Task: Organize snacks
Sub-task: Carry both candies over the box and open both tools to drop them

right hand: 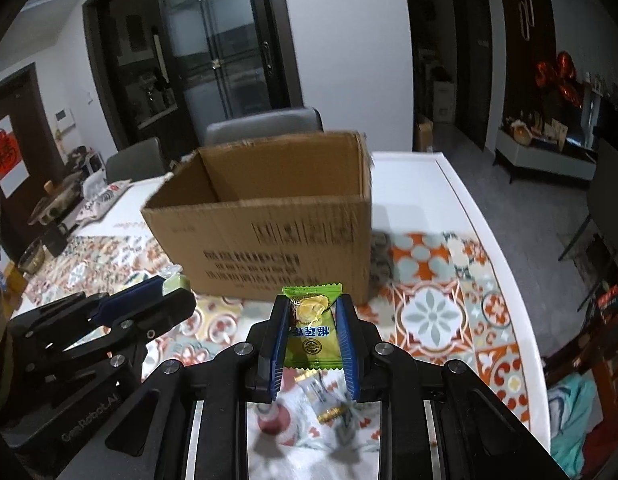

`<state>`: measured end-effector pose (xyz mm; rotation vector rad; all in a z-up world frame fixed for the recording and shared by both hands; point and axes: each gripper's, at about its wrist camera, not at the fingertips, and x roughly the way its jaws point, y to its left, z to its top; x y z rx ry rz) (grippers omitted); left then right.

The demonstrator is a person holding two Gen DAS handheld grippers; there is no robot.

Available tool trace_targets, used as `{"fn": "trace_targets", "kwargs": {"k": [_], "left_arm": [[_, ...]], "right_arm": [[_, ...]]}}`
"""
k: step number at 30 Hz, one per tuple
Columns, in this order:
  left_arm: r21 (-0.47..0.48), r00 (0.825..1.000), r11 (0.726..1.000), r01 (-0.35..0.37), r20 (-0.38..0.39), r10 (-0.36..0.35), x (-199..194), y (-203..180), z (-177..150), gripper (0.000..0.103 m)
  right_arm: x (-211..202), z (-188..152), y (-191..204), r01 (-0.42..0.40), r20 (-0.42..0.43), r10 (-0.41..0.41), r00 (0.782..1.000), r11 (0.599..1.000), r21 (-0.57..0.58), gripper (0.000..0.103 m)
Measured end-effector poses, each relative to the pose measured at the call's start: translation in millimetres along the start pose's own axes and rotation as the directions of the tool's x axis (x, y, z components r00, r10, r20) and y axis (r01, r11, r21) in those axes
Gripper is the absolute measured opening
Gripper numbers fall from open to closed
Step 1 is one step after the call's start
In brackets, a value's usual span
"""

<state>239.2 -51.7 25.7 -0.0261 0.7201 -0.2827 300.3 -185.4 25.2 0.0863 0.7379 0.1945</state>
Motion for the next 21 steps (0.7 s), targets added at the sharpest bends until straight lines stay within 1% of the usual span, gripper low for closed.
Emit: {"fn": "trace_targets", "kwargs": {"k": [9, 17, 21], "left_arm": [[0.026, 0.998, 0.999, -0.036, 0.044, 0.035, -11, 6, 37, 0.024], [0.053, 0.996, 0.996, -0.073, 0.055, 0.07, -10, 17, 62, 0.024], [0.056, 0.996, 0.995, -0.083, 0.048, 0.081, -1, 26, 74, 0.024]], "right_arm": [[-9, 45, 11, -0.014, 0.064, 0.016, 0.998, 1.0, -0.027, 0.025], [-1, 75, 21, -0.005, 0.069, 0.009, 0.998, 0.998, -0.068, 0.025], [6, 87, 27, 0.001, 0.07, 0.005, 0.998, 0.996, -0.088, 0.025]]}}
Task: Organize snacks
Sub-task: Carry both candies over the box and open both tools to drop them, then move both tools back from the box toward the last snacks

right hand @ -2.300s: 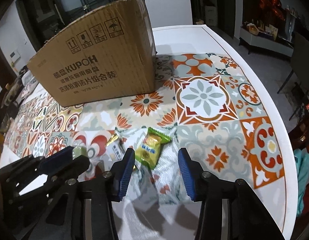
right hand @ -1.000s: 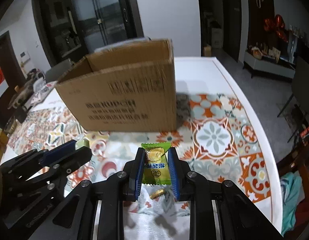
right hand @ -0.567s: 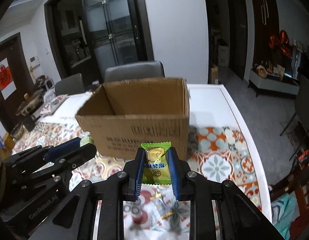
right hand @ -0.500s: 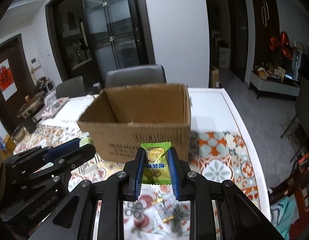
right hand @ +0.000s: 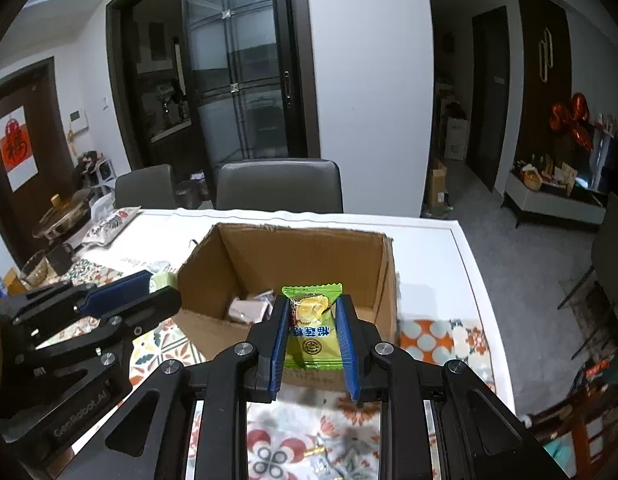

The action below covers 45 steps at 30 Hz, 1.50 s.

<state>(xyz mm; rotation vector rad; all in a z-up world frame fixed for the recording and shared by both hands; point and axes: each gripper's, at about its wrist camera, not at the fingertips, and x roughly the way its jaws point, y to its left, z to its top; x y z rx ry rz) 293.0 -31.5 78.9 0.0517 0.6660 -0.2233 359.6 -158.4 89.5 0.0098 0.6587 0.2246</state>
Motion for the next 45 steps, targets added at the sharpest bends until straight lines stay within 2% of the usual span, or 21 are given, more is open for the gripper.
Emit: {"fn": "trace_targets", "kwargs": {"k": [13, 17, 20, 22, 23, 26, 30, 36, 45], "left_arm": [[-0.009, 0.999, 1.0, -0.013, -0.037, 0.012, 38, 19, 21, 0.024], [0.016, 0.999, 1.0, -0.013, -0.049, 0.014, 50, 21, 28, 0.025], [0.019, 0.998, 0.999, -0.051, -0.035, 0.051, 50, 23, 29, 0.033], [0.02, 0.998, 0.998, -0.054, -0.021, 0.054, 46, 25, 28, 0.037], [0.02, 0.998, 0.998, -0.064, -0.017, 0.064, 43, 25, 27, 0.04], [0.013, 0.998, 0.998, -0.058, -0.011, 0.059, 36, 25, 22, 0.042], [0.016, 0.998, 0.998, -0.064, -0.011, 0.064, 27, 22, 15, 0.047], [0.022, 0.999, 0.999, -0.044, 0.008, 0.043, 5, 11, -4, 0.052], [0.085, 0.999, 0.996, -0.007, 0.042, 0.004, -23, -25, -28, 0.057]], "right_arm": [[37, 21, 3, 0.025, -0.034, -0.026, 0.999, 0.999, -0.042, 0.025], [49, 24, 1, 0.039, -0.047, -0.042, 0.998, 0.998, -0.048, 0.025], [56, 24, 1, 0.052, -0.056, -0.054, 0.997, 0.998, -0.04, 0.026], [57, 22, -2, 0.064, -0.064, -0.065, 0.996, 0.998, -0.026, 0.035], [56, 22, -3, 0.066, -0.058, -0.067, 0.996, 0.998, -0.022, 0.042], [50, 19, -3, 0.076, -0.05, -0.078, 0.996, 0.997, -0.025, 0.045], [34, 10, -3, 0.084, -0.03, -0.085, 0.996, 0.996, -0.032, 0.056], [6, -9, -8, 0.092, 0.006, -0.092, 0.996, 0.996, -0.013, 0.062], [-28, -51, -24, 0.089, 0.006, -0.089, 0.996, 0.994, 0.056, 0.066]]}}
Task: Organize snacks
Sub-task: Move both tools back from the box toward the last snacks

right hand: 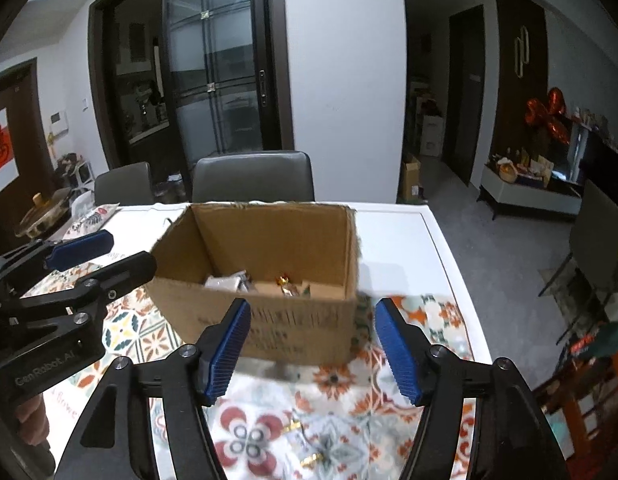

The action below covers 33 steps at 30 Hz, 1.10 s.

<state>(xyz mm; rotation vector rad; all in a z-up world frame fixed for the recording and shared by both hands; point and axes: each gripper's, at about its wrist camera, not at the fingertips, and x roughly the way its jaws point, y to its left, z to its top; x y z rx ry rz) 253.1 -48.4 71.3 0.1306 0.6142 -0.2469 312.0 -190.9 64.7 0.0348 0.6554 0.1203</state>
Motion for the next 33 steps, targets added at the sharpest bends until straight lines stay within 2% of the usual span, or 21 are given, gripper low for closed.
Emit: {"fn": "trace_targets", "kwargs": {"k": [7, 13, 24, 30, 33], "left_arm": [[0.027, 0.998, 0.998, 0.059, -0.036, -0.058, 2, -25, -18, 0.058], [0.045, 0.99, 0.993, 0.113, -0.09, -0.109, 14, -43, -41, 0.06], [0.085, 0.97, 0.981, 0.175, -0.186, -0.157, 38, -65, -93, 0.061], [0.028, 0.949, 0.979, 0.2, -0.253, -0.187, 61, -72, -111, 0.061], [-0.033, 0.938, 0.98, 0.197, -0.285, -0.198, 77, -75, -116, 0.06]], "right_arm": [[-20, -36, -23, 0.033, -0.013, -0.032, 0.999, 0.997, 0.068, 0.069], [-19, -66, -40, 0.054, -0.074, -0.046, 0.996, 0.993, 0.102, 0.07], [-7, -120, -53, 0.127, -0.193, -0.107, 0.975, 0.987, 0.096, 0.07], [-1, -138, -56, 0.13, -0.225, -0.107, 0.969, 0.987, 0.093, 0.07], [1, -142, -60, 0.136, -0.238, -0.107, 0.965, 0.985, 0.105, 0.07]]}}
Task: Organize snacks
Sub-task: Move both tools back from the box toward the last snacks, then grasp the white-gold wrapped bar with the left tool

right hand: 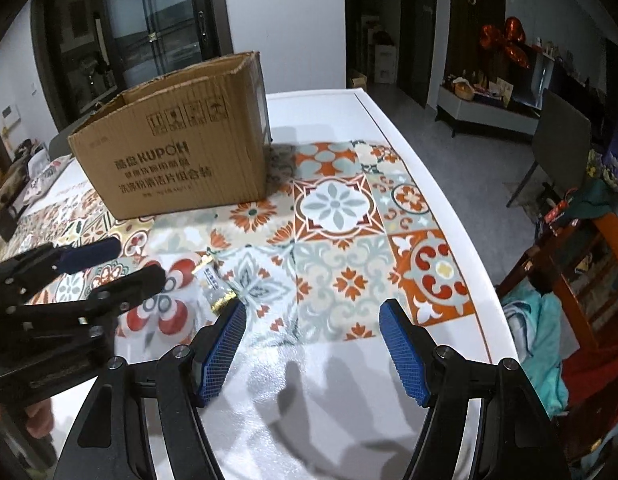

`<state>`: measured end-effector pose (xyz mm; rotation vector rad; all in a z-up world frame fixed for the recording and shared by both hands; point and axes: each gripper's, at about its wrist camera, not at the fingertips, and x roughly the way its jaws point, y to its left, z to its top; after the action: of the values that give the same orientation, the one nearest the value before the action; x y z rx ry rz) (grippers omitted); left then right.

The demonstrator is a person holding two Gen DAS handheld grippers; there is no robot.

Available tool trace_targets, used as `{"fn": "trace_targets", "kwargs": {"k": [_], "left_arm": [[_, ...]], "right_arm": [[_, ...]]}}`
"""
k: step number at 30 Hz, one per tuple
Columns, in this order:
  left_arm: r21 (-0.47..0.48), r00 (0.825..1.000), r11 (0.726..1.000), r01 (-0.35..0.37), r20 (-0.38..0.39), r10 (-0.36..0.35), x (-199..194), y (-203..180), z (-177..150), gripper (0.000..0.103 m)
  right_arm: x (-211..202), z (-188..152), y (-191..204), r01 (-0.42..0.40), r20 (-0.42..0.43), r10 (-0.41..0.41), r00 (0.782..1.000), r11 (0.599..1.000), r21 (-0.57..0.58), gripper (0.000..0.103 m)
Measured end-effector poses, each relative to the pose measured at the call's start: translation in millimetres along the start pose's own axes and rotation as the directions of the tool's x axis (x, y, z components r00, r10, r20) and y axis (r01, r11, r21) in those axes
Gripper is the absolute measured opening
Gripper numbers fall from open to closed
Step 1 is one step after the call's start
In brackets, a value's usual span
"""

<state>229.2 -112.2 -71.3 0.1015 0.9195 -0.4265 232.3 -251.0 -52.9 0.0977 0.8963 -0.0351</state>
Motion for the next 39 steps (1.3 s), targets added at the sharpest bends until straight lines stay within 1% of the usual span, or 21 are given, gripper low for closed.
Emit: {"fn": "trace_targets", "kwargs": {"k": [3, 7, 9, 14, 16, 19, 22, 23, 24, 27, 31, 39], "left_arm": [[-0.059, 1.0, 0.998, -0.003, -0.029, 0.001, 14, 0, 1, 0.059], [-0.135, 0.998, 0.991, -0.013, -0.067, 0.004, 31, -1, 2, 0.057], [-0.168, 0.996, 0.985, -0.037, -0.082, 0.024, 39, -1, 3, 0.055], [-0.213, 0.991, 0.973, -0.084, -0.117, 0.059, 54, -1, 5, 0.05], [-0.215, 0.989, 0.972, -0.097, -0.13, 0.07, 60, -2, 4, 0.05], [-0.211, 0.987, 0.97, -0.117, -0.131, 0.09, 62, -4, 5, 0.045], [-0.206, 0.986, 0.97, -0.129, -0.133, 0.102, 64, -4, 5, 0.031], [-0.202, 0.986, 0.971, -0.128, -0.134, 0.102, 65, -4, 5, 0.023], [-0.198, 0.986, 0.972, -0.123, -0.136, 0.097, 65, -4, 6, 0.021], [-0.2, 0.988, 0.975, -0.1, -0.136, 0.074, 65, -3, 5, 0.02], [-0.185, 0.99, 0.979, -0.085, -0.128, 0.061, 60, -4, 4, 0.019], [-0.154, 0.996, 0.987, -0.054, -0.077, 0.042, 28, -1, 1, 0.019]], "right_arm": [[5, -2, -5, 0.026, -0.004, -0.026, 1.0, 1.0, 0.007, 0.07], [12, 0, -10, 0.02, -0.007, -0.02, 1.0, 1.0, 0.024, 0.07], [16, 2, -12, 0.015, -0.01, -0.014, 1.0, 0.999, 0.029, 0.07], [25, 3, -15, 0.019, -0.013, -0.019, 1.0, 0.999, 0.035, 0.07], [28, 3, -16, 0.011, -0.017, -0.011, 1.0, 0.999, 0.041, 0.07], [31, 4, -16, -0.002, -0.021, 0.003, 1.0, 0.999, 0.044, 0.07], [34, 5, -16, -0.01, -0.023, 0.011, 1.0, 0.999, 0.042, 0.07], [35, 5, -16, -0.012, -0.024, 0.013, 1.0, 0.999, 0.044, 0.07], [36, 5, -16, -0.014, -0.025, 0.015, 1.0, 0.999, 0.047, 0.07], [36, 4, -17, -0.023, -0.03, 0.025, 0.999, 0.998, 0.054, 0.07], [35, 5, -13, -0.038, -0.034, 0.039, 0.999, 0.998, 0.048, 0.07], [22, 10, -7, -0.058, -0.018, 0.059, 0.998, 0.998, 0.037, 0.07]]}}
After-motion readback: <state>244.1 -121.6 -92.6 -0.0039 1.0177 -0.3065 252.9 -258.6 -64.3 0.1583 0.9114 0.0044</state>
